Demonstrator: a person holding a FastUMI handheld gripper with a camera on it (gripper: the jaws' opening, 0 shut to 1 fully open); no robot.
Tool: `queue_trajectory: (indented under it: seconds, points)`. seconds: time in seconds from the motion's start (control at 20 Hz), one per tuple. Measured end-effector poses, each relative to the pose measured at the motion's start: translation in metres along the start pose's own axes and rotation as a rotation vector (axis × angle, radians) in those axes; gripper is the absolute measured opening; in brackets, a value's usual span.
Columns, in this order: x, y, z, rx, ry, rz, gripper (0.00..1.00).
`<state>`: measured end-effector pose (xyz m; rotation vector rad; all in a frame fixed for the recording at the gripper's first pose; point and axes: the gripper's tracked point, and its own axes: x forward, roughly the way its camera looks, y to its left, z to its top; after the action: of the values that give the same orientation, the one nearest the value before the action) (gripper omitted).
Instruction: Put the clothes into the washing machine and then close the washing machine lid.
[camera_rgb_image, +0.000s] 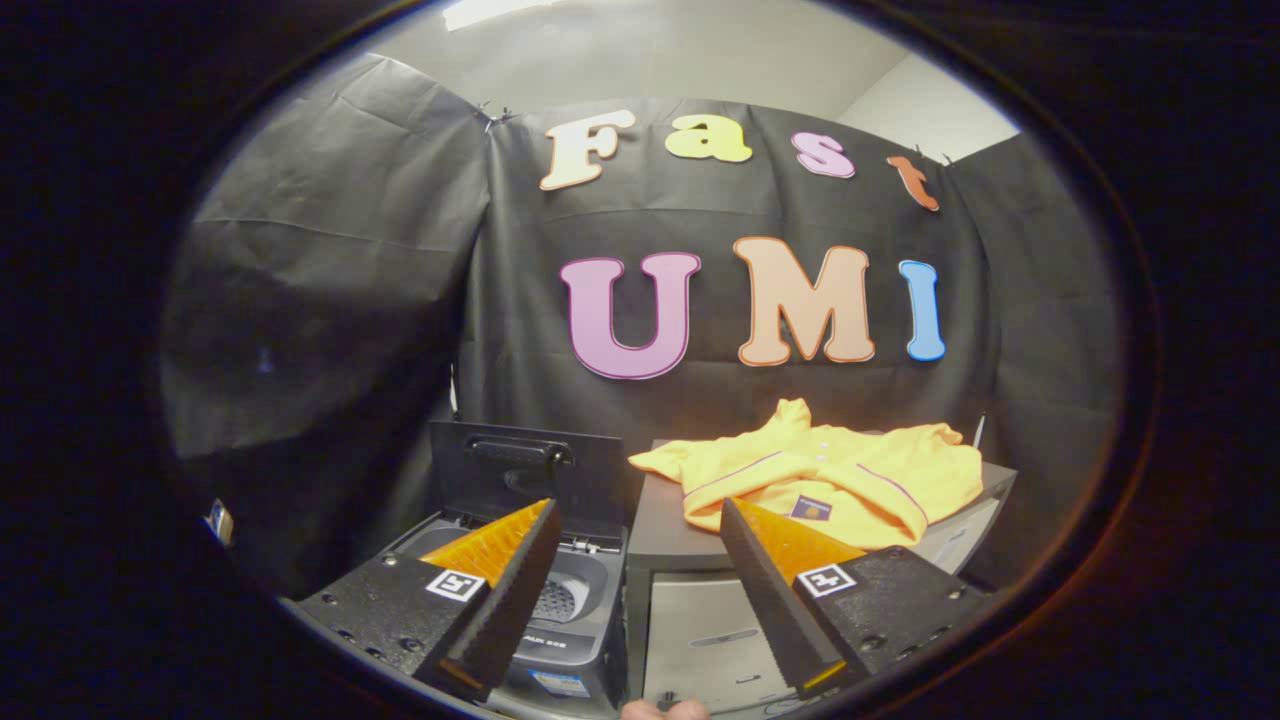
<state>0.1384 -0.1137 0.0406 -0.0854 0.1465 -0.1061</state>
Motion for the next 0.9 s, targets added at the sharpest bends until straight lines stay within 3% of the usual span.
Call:
queue_trajectory:
  seconds: [0.55, 0.9]
  points:
    - [0.056, -0.057, 0.008, 0.006, 0.084, -0.032, 0.98]
    - [0.092, -0.110, -0.006, 0.097, 0.195, -0.087, 0.98]
